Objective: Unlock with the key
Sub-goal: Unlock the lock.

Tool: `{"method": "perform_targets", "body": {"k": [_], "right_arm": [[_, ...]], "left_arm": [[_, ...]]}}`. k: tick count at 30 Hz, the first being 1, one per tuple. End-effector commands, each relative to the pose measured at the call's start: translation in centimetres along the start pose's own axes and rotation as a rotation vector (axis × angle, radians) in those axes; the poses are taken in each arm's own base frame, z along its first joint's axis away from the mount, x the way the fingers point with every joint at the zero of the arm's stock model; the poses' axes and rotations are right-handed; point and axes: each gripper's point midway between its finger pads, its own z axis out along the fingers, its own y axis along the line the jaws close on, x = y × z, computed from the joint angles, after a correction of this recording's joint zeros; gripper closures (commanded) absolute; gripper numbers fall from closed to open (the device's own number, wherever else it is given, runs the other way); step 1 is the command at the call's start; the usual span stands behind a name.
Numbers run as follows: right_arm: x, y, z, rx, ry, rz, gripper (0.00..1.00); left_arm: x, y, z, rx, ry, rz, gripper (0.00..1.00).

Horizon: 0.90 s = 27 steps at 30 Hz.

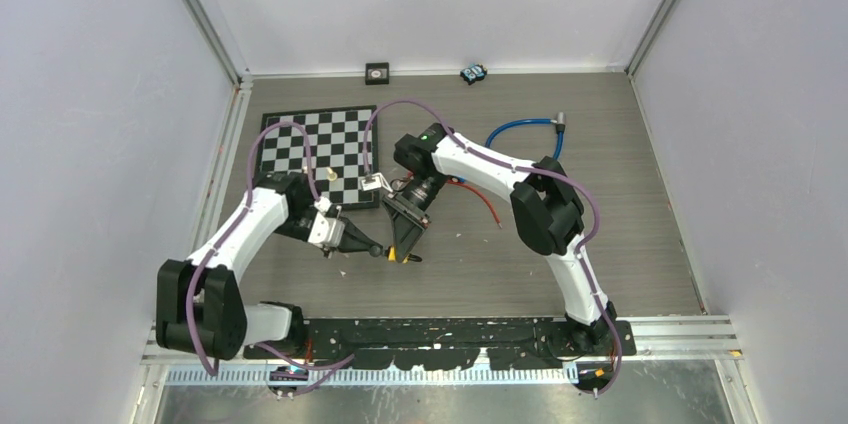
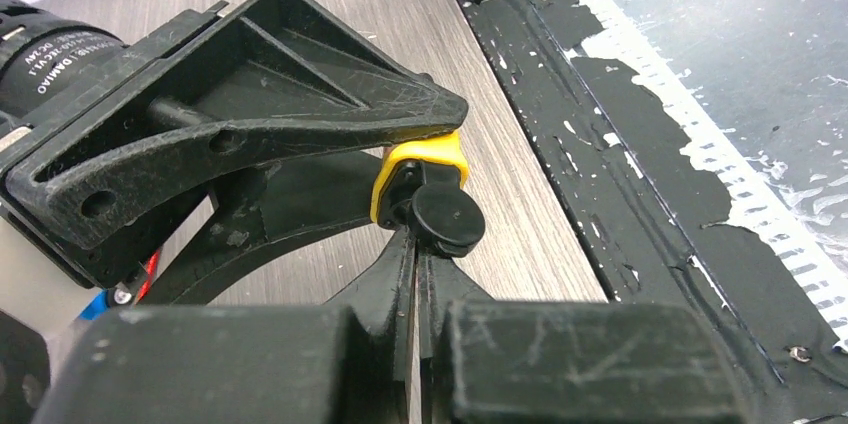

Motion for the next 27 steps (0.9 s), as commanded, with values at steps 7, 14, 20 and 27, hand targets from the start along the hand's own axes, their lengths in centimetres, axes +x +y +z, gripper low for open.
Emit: {"method": "perform_targets", "body": {"k": [7,14,20,27], "right_arm": [[-2.3,4.4,-1.0,-0.105,-0.090,-0.089,1.00],[-2.6,4.5,-0.9,-0.103,-0.088,-0.097,1.00],[-2.9,4.0,-0.9,-0.075,-0.081,-0.109,1.00],[-2.1,3.1,-1.3,0.041,-0.053,-0.130,1.00]], "left_arm": [[-4.1,1.8,0.7,-0.040,-0.067,0.762,1.00],[-4.3,1.3,1.5,-0.007,-0.095,0.753,1.00],[-4.3,1.6,1.8,0.015,-0.097,0.722,1.00],[-3.6,2.0,1.5,0.042,-0.038,0.649,1.00]]}}
